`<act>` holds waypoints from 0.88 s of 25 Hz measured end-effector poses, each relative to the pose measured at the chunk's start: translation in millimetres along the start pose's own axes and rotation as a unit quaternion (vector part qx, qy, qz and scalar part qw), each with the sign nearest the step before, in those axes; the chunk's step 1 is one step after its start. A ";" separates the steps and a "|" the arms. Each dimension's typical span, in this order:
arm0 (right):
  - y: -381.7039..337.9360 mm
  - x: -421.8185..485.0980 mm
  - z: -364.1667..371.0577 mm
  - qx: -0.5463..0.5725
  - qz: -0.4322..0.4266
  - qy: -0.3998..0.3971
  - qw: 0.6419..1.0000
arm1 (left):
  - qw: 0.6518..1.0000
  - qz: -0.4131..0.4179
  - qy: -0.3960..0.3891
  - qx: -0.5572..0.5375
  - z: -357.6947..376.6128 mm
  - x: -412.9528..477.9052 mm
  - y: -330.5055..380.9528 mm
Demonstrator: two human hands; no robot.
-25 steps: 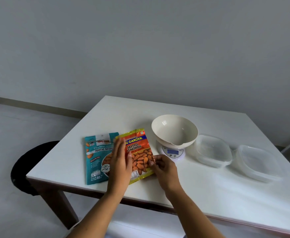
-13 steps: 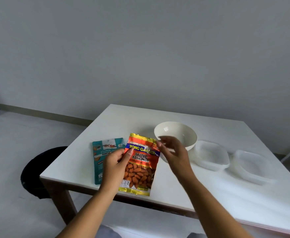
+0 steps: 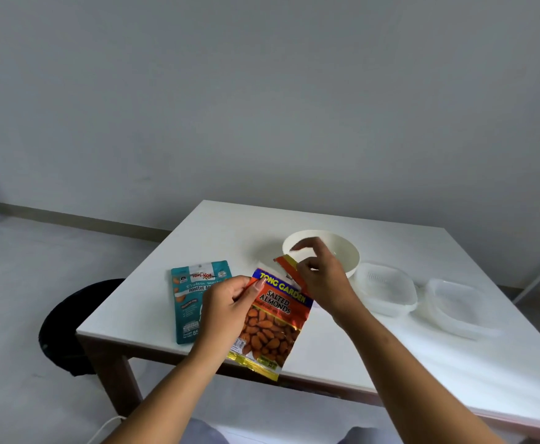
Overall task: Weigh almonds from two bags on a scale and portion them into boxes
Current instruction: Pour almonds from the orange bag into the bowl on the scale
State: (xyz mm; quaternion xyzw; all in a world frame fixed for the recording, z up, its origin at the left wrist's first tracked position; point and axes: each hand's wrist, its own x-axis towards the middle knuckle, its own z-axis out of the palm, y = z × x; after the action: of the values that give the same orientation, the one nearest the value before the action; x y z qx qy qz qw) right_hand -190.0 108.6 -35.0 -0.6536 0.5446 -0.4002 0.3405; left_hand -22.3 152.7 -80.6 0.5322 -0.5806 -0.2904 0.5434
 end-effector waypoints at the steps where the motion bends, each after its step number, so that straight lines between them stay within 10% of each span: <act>1: -0.9 -2.9 -5.5 0.015 0.009 -0.030 0.999 | 1.000 -0.001 0.005 -0.004 -1.3 2.2 -0.2; 7: 6.5 -8.0 -37.4 0.139 0.060 -0.216 0.965 | 1.000 -0.021 0.020 -0.004 -10.3 22.0 -0.8; 15: 1.7 -3.6 -19.2 0.187 0.004 -0.011 0.982 | 0.975 -0.122 -0.113 0.146 18.8 6.6 -2.0; 22: 23.9 11.4 -33.4 0.263 0.091 0.008 0.960 | 0.939 -0.067 -0.197 0.274 0.4 75.1 31.4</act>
State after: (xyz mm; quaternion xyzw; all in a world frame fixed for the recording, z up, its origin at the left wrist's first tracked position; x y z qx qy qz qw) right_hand -229.3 92.8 -39.4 -0.4853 0.4800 -0.5015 0.5315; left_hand -20.4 90.8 -27.7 0.6303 -0.6961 -0.2548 0.2307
